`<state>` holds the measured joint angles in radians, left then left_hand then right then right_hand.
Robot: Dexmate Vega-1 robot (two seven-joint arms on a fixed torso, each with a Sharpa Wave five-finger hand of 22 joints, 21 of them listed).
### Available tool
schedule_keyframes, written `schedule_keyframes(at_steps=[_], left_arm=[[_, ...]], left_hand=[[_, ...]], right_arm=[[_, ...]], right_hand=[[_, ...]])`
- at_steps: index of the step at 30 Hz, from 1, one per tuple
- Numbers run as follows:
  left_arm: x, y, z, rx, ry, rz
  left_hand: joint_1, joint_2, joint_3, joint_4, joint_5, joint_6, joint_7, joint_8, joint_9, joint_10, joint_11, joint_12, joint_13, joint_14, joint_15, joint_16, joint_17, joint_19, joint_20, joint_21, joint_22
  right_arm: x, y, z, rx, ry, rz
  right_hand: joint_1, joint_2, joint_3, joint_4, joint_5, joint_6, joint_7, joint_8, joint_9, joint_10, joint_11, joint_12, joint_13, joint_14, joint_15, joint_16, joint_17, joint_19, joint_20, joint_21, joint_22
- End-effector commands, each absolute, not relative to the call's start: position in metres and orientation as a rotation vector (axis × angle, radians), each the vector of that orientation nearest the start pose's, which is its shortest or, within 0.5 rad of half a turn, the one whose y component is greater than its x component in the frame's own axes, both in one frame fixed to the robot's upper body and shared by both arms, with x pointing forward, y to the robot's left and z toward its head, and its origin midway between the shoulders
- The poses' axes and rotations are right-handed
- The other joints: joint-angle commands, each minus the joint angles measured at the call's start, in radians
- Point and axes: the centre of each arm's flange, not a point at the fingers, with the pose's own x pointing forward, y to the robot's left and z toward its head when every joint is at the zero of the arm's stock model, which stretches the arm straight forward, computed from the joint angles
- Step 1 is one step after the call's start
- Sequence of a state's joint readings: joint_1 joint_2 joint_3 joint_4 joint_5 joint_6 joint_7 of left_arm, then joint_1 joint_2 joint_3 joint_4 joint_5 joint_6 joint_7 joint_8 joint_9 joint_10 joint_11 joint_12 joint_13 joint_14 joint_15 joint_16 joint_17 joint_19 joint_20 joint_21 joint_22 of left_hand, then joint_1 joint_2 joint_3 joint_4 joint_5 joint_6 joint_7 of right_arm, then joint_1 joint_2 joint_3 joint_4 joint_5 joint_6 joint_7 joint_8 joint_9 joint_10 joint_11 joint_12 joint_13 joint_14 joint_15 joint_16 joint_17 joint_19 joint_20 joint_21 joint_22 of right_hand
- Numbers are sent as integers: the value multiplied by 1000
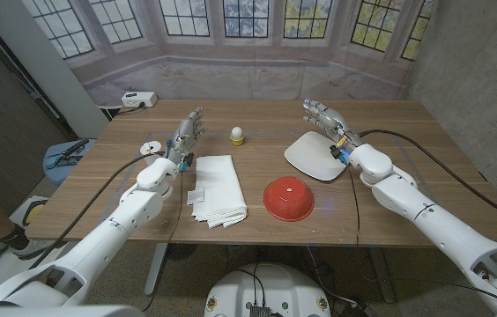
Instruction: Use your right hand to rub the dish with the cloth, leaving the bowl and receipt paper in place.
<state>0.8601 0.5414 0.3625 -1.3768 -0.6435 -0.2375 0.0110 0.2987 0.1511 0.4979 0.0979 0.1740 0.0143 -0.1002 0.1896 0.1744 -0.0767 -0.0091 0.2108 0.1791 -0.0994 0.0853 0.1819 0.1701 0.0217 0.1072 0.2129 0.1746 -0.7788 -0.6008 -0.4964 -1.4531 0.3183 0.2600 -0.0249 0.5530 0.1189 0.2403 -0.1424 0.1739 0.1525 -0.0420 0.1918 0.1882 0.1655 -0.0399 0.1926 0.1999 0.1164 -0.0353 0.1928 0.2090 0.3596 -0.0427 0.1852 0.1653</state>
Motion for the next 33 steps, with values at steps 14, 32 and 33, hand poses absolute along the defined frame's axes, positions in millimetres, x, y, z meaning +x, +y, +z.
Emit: schedule_keyframes(at_steps=[14, 32, 33], left_arm=[[639, 307, -6, 44, -609, -212], [639, 312, -2, 37, -651, -190], [639, 312, -2, 36, -652, -190]], left_hand=[[-4, -2, 7, -9, 3, -1, -3, -5, 2, 6, 1, 0, 6, 9, -2, 3, 2, 15, 5, 2, 3], [-7, -1, 11, -15, 3, 19, 3, 0, 2, 25, -1, 4, 6, 30, -3, 6, 2, 34, 8, 5, 4], [-7, -1, 11, -15, 3, 22, 3, 1, 2, 26, -1, 4, 6, 32, -3, 7, 2, 35, 8, 5, 4]], right_arm=[[590, -182, 26, -701, -817, 337], [572, -157, 29, -949, -838, 375], [572, -157, 29, -950, -838, 375]], right_hand=[[24, -5, 4, -14, 7, 14, -17, 7, 1, 21, -13, 10, -1, 5, -32, 4, -7, -25, 2, -6, 4], [29, -11, 3, -15, 6, 21, -30, 8, 1, 30, -30, 10, -3, -2, -29, 3, -15, -58, 27, -8, 4], [30, -12, 3, -15, 6, 21, -30, 8, 1, 31, -33, 10, -3, -3, -24, 2, -15, -60, 29, -8, 4]])
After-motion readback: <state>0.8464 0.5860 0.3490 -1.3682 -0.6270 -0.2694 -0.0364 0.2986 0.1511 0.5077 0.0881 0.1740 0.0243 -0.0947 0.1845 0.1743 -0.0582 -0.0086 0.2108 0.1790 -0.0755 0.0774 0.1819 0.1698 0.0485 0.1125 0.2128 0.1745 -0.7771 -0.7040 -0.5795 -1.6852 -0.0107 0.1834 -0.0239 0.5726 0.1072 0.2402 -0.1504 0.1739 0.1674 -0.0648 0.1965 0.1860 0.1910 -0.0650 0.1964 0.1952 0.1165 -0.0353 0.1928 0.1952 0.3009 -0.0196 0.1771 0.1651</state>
